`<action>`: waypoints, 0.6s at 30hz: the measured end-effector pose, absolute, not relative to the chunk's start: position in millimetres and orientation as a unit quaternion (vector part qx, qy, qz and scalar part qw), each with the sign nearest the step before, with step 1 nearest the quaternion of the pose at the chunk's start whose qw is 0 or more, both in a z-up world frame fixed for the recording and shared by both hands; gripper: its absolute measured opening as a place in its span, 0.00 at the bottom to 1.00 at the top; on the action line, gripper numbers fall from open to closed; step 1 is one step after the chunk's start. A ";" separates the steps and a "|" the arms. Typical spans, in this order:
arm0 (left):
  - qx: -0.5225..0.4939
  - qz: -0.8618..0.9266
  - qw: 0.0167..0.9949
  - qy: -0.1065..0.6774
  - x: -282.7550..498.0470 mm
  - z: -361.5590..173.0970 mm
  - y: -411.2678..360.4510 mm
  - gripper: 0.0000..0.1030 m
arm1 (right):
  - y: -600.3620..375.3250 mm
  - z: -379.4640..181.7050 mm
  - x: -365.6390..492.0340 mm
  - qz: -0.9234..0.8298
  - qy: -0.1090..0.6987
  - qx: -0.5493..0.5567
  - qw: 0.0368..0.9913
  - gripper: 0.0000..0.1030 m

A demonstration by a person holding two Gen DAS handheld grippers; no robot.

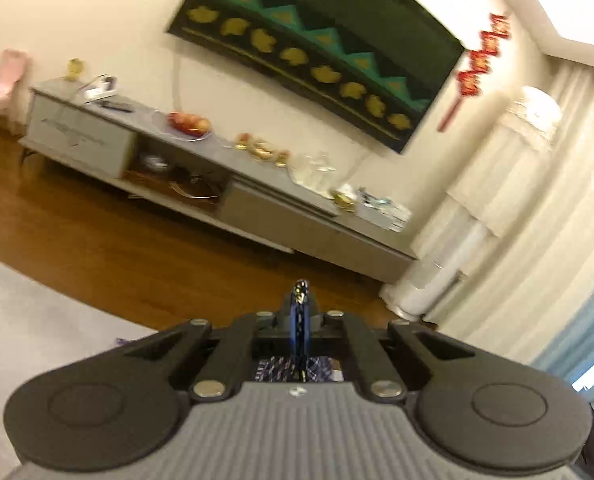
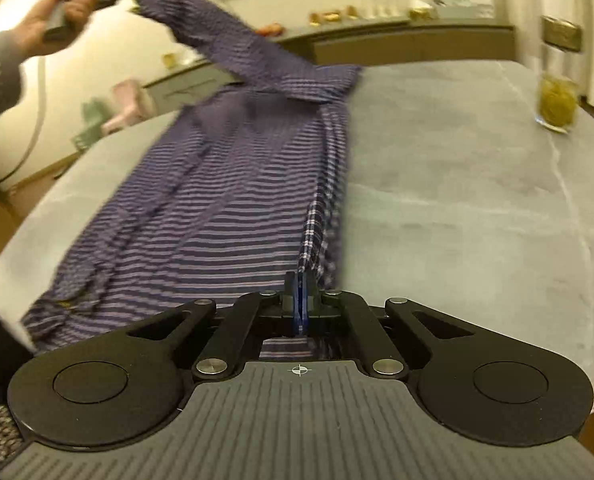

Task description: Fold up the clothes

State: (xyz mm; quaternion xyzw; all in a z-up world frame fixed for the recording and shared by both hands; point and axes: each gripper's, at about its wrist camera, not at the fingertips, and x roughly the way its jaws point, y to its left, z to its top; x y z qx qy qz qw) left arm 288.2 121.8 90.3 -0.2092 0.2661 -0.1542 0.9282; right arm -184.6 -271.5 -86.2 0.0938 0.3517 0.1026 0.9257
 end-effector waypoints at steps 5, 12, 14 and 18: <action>-0.207 -0.115 0.932 0.276 290.6 75.3 141.7 0.03 | -233.0 -89.4 -182.1 0.145 0.363 0.073 0.918 0.00; -0.207 -0.078 0.932 0.289 280.7 47.7 157.6 0.03 | -224.4 -98.9 -174.1 0.169 0.394 0.060 0.901 0.00; -0.195 -0.086 0.932 0.295 274.7 42.2 156.4 0.03 | -232.1 -98.8 -171.1 0.163 0.397 0.074 0.900 0.00; -0.190 -0.109 0.935 0.280 257.3 41.4 158.9 0.03 | -277.5 -58.1 -154.2 0.167 0.363 0.138 0.906 0.06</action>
